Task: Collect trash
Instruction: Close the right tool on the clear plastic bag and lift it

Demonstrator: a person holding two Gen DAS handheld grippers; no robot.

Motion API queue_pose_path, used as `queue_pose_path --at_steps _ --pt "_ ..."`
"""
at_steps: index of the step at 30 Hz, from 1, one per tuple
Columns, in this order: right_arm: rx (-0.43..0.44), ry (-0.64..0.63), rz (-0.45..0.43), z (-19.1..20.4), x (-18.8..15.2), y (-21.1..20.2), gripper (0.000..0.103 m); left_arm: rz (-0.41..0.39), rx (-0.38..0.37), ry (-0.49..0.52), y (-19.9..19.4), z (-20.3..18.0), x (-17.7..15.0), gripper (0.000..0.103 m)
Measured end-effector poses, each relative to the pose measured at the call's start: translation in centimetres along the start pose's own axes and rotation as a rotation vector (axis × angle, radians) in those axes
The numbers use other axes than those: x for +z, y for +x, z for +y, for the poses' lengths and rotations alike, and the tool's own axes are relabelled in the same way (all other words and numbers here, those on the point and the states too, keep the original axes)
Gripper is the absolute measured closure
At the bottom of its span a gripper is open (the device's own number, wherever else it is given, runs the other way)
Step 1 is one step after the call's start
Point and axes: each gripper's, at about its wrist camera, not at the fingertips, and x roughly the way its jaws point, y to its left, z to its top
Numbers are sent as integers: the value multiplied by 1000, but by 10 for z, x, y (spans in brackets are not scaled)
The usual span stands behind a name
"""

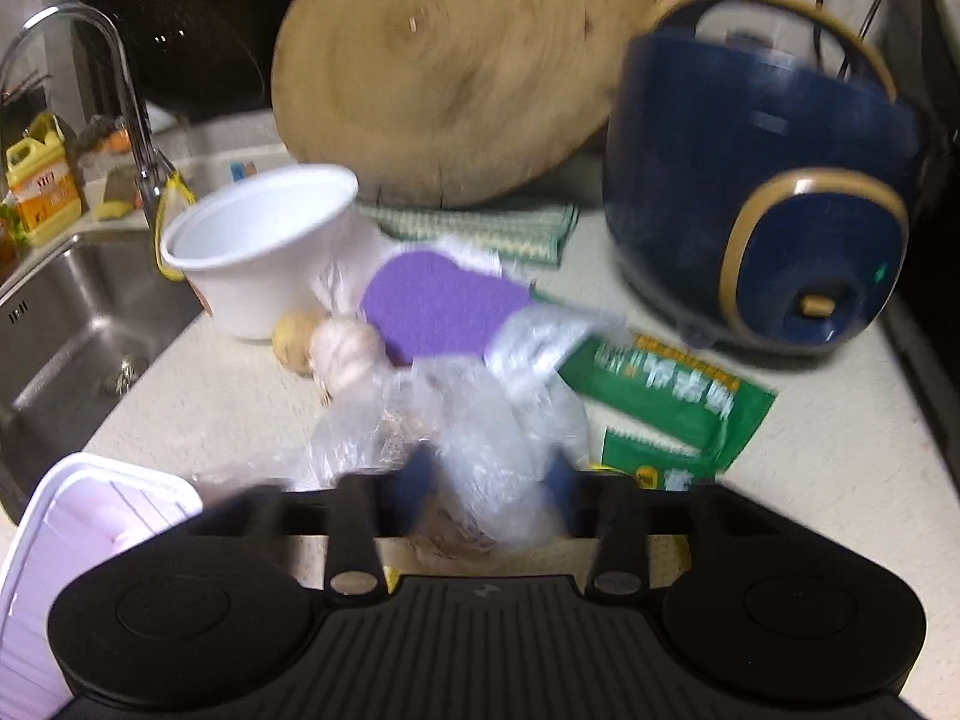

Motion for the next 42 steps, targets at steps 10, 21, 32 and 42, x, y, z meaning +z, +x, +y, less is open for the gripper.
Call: queue_pose_path --at_steps 10,21,32,42 --pt "23 70 -127 -29 -17 -89 90 19 -10 -4 12 3 -1 80" --pt "-148 -82 -123 -2 -86 -131 90 46 -46 6 26 3 -3 80" --pt "26 -179 -31 42 -107 -111 88 47 -60 9 22 8 -6 80" --pt "-118 -209 -198 40 -100 -145 38 24 -23 -33 21 15 -5 80"
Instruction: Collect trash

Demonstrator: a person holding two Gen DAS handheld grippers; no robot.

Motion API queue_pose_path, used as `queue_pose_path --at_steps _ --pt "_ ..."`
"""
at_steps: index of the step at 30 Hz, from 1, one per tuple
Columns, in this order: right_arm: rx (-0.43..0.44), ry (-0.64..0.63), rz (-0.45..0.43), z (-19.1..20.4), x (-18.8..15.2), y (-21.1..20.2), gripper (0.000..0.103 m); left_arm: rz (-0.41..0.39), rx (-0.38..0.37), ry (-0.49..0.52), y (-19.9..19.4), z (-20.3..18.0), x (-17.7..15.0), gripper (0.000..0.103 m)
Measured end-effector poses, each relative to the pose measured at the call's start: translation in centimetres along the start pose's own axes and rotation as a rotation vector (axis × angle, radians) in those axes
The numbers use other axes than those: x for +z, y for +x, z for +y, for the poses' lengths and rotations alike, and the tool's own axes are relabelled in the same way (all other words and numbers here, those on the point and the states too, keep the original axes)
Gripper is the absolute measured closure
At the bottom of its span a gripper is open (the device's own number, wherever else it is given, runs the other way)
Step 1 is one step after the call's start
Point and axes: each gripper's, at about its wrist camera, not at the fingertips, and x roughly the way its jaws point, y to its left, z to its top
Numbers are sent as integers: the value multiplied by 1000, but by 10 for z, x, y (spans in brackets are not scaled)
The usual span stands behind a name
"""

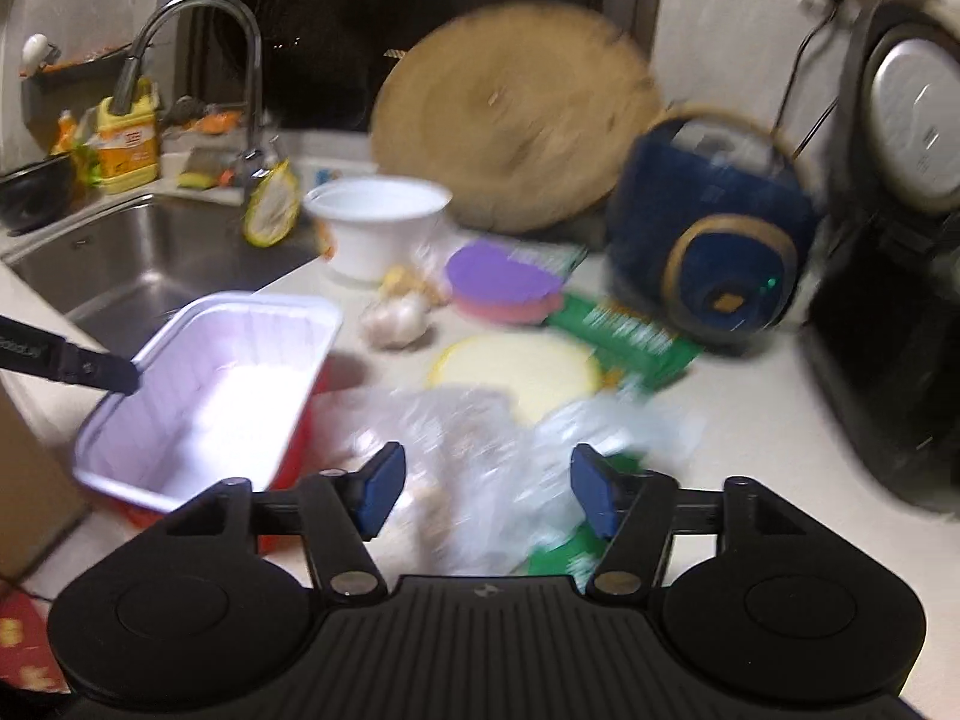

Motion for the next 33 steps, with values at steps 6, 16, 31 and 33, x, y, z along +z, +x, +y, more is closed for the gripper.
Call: queue_pose_path --at_steps 6,16,31,33 --pt "-6 -1 -30 0 1 5 25 -4 -8 -1 -1 -1 0 80" --pt "89 196 84 -4 -2 75 21 -36 3 -14 -15 10 0 80" --pt "109 311 69 -46 2 51 83 -85 -247 -31 5 -41 49 80" --pt "59 327 32 -63 0 35 83 -65 -278 10 19 -65 52 80"
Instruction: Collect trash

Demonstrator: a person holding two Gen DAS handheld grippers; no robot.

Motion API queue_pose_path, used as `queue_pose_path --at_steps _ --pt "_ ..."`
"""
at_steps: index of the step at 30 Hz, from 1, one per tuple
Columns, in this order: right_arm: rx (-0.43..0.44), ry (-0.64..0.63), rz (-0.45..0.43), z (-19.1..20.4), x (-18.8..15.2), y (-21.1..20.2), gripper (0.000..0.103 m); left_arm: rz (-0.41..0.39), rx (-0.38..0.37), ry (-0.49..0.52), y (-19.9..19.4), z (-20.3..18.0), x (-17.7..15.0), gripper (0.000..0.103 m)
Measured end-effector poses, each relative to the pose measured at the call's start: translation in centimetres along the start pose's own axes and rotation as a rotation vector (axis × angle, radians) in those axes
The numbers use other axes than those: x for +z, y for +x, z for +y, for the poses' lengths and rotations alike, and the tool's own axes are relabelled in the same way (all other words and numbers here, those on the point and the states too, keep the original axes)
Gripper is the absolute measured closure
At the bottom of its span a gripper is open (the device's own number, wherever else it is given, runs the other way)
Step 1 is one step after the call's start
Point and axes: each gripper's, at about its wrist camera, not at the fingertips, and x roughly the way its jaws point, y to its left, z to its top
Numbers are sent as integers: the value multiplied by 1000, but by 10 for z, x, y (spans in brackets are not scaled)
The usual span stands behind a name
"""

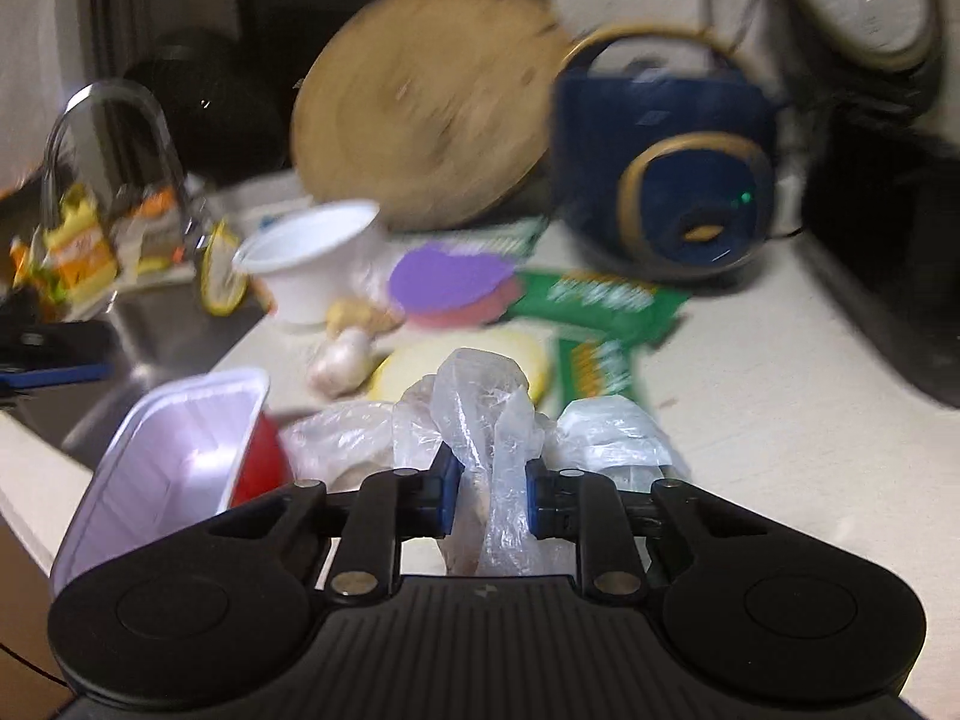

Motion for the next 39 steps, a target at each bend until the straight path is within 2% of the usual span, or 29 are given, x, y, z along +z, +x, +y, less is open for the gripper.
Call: queue_pose_path --at_steps 6,10,14,17,19,21,22,26,29,31,33,34,37,39 --pt "-179 65 -89 -60 -3 -40 83 190 -63 109 74 -63 -6 80" --pt "-291 127 -55 -95 -20 -42 83 255 -65 187 121 -103 -16 80" --pt "-344 181 3 -118 -44 -34 83 305 -41 404 162 -146 -42 79" --pt "-348 217 11 -128 -57 -33 78 371 7 559 185 -161 -70 76" --pt "-345 222 0 -131 -62 -37 74 339 30 641 181 -164 -82 76" --pt "-349 208 6 -130 -66 -37 63 315 76 712 175 -164 -91 76" --pt "-352 198 10 -129 -67 -35 61 307 97 733 172 -161 -94 76" --pt "-358 171 7 -123 -69 -32 50 301 134 751 157 -149 -96 76" --pt "-353 181 -1 -121 -71 -31 42 320 140 711 147 -140 -90 76" --pt "-355 180 -3 -118 -71 -29 37 338 112 650 144 -133 -85 78" --pt "-348 182 -3 -115 -72 -28 31 403 34 518 146 -123 -80 75" --pt "-344 185 -4 -114 -72 -28 30 409 7 463 145 -118 -78 75" --pt "-331 187 -6 -113 -74 -29 26 408 3 438 143 -118 -79 77" --pt "-327 177 -5 -112 -75 -29 25 359 -2 431 136 -120 -77 77"
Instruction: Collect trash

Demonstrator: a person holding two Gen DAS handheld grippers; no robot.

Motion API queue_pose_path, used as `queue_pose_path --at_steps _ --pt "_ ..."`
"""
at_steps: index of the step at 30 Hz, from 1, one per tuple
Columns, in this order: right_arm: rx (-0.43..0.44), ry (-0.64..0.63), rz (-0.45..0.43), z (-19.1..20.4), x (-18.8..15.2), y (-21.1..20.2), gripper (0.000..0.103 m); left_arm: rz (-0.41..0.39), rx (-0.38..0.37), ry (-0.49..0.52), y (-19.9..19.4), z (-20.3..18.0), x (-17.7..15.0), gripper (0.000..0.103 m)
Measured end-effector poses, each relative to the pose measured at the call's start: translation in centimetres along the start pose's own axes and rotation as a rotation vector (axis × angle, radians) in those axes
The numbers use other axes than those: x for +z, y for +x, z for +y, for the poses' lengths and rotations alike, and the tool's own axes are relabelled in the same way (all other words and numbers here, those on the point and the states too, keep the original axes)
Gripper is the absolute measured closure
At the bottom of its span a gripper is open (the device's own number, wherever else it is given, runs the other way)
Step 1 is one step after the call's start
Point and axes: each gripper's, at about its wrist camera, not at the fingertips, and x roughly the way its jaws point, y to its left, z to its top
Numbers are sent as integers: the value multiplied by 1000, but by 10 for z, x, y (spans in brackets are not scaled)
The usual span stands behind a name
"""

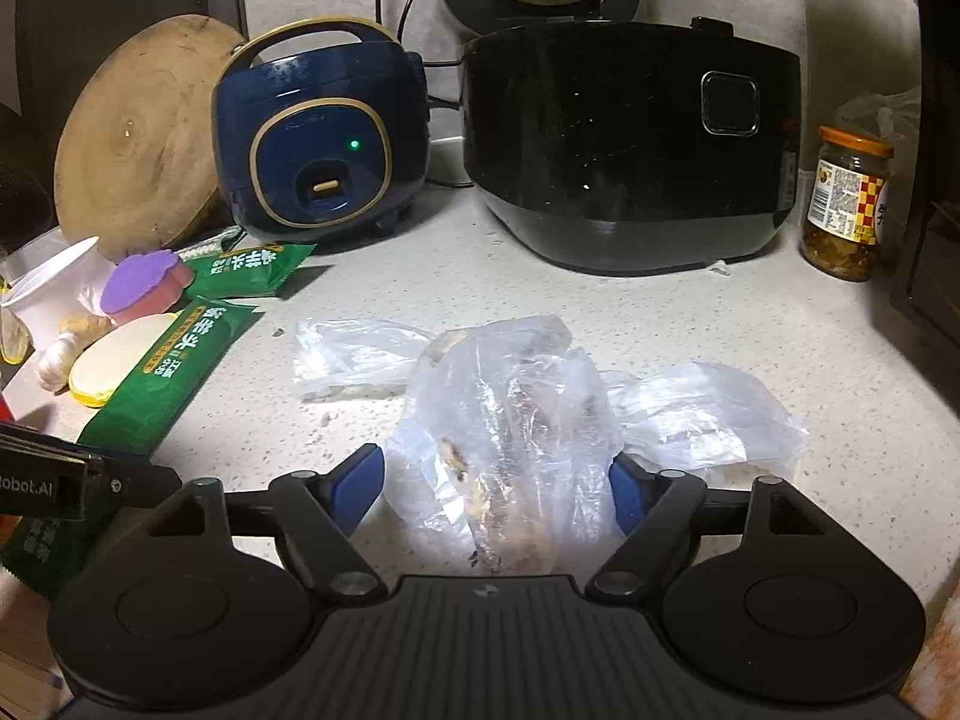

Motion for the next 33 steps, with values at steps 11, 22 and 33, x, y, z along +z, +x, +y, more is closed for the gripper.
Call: queue_pose_path --at_steps 11,22,33 --pt "34 -12 2 -4 -4 -5 22 -151 144 -173 -23 26 24 77" --pt "38 -40 5 1 -5 -4 16 -53 246 -60 11 18 25 77" --pt "71 -46 6 4 -8 -6 3 -3 143 -14 23 19 26 61"
